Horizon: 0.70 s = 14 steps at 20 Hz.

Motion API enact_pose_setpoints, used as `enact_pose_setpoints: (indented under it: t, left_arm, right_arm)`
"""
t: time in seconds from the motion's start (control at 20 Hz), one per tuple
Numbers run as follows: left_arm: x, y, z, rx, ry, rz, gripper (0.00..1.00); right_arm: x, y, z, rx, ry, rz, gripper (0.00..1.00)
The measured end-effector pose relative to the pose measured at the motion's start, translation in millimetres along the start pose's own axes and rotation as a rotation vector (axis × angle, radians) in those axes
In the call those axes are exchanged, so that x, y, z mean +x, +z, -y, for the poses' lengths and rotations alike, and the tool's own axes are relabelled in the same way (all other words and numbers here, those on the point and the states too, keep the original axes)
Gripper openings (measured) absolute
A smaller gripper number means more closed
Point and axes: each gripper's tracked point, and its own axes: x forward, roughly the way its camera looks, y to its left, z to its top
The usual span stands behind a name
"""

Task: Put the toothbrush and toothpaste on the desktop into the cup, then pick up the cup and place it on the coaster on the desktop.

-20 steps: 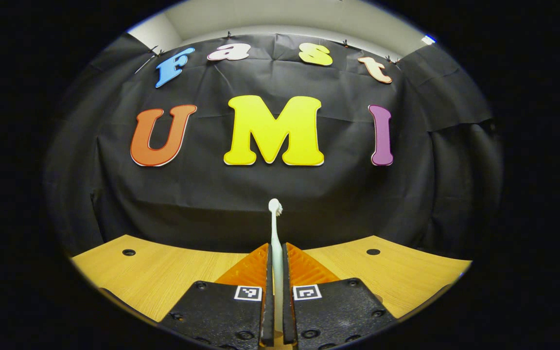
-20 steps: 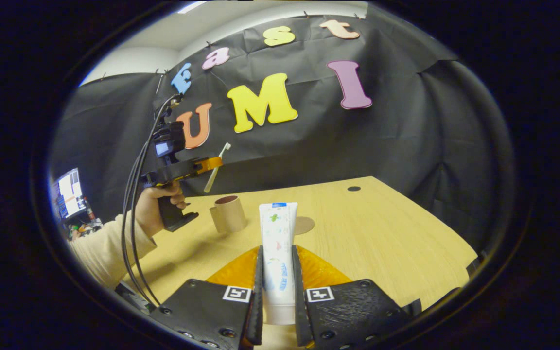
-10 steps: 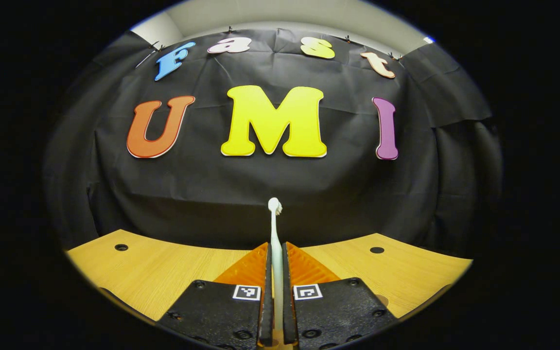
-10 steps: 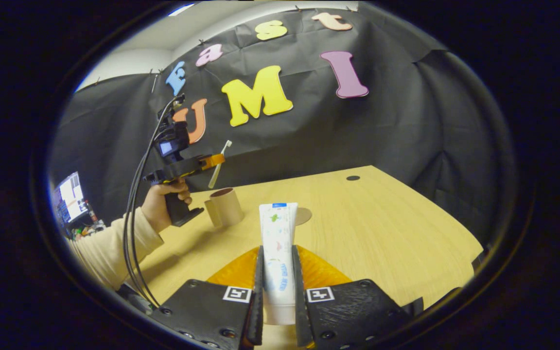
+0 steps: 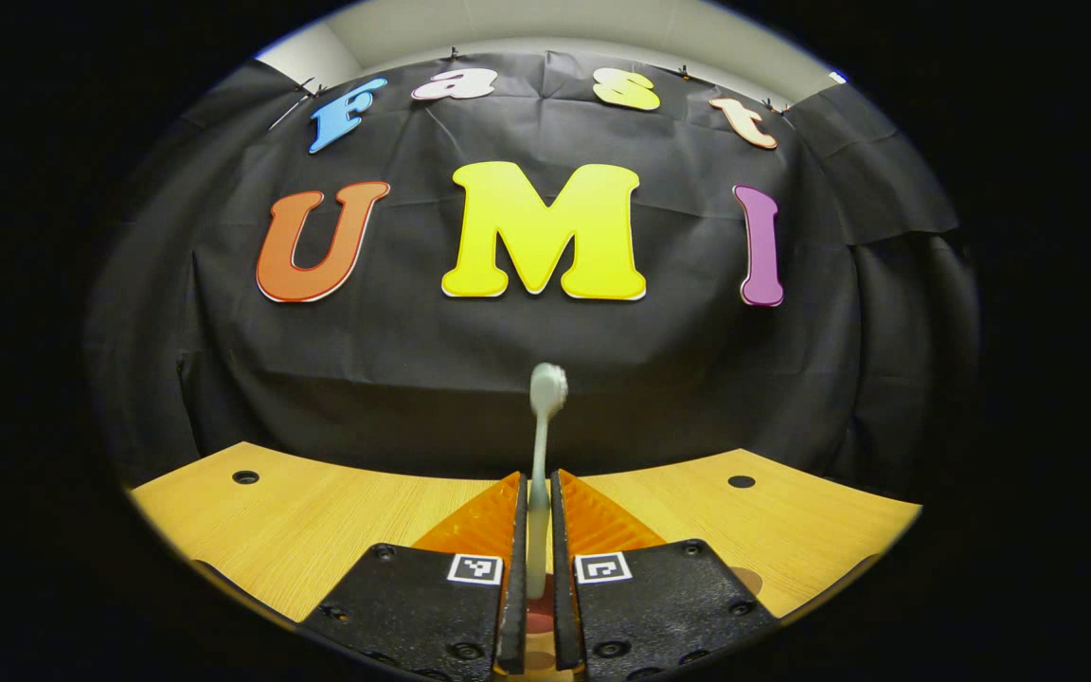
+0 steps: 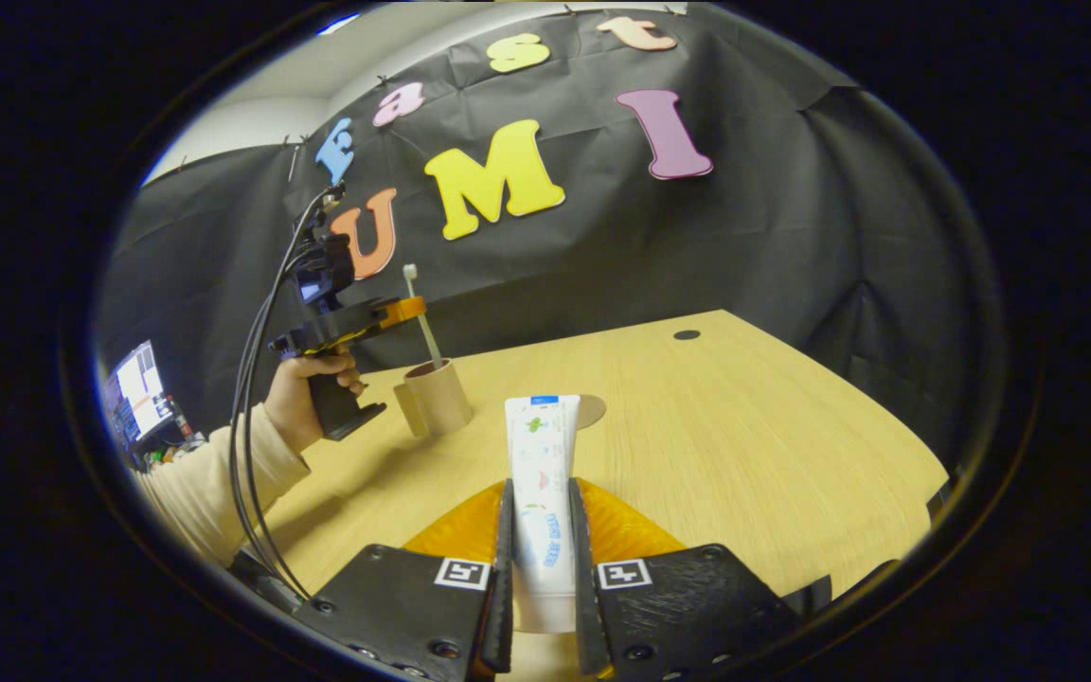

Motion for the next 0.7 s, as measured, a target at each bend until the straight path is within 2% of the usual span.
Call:
enact_pose_setpoints:
  t: [0.1,0.15,0.2,0.35,0.45,0.5,0.6,0.65,0.7]
  left_arm:
    - [-5,-4,-1,-0.009,0.006,-0.012,0.16]
    - [-4,-3,0,-0.024,0.007,-0.012,0.20]
    - [-7,-5,3,-0.030,0.002,-0.024,0.21]
    - [-19,-11,11,-0.012,-0.005,-0.082,1.00]
    - [-31,-5,3,0.013,0.023,-0.074,1.00]
    - [-38,0,1,0.013,0.031,-0.062,1.00]
    - [-58,4,-5,0.006,0.038,-0.049,1.00]
    - [-73,8,-17,0.011,0.067,-0.045,1.00]
    - [-85,6,-24,0.016,0.084,-0.052,1.00]
  right_arm:
    - [0,0,-1,-0.003,0.002,-0.001,0.27]
    - [0,2,-1,-0.006,0.000,0.003,0.29]
    - [-1,2,-1,-0.010,-0.001,0.006,0.27]
    - [1,15,-7,-0.020,-0.004,0.026,0.29]
    - [5,31,-15,-0.032,0.001,0.052,0.27]
    - [7,39,-21,-0.037,0.007,0.065,0.29]
    - [16,57,-39,-0.038,0.039,0.084,0.27]
    - [22,66,-51,-0.038,0.057,0.086,0.29]
    - [33,80,-66,-0.041,0.076,0.098,0.27]
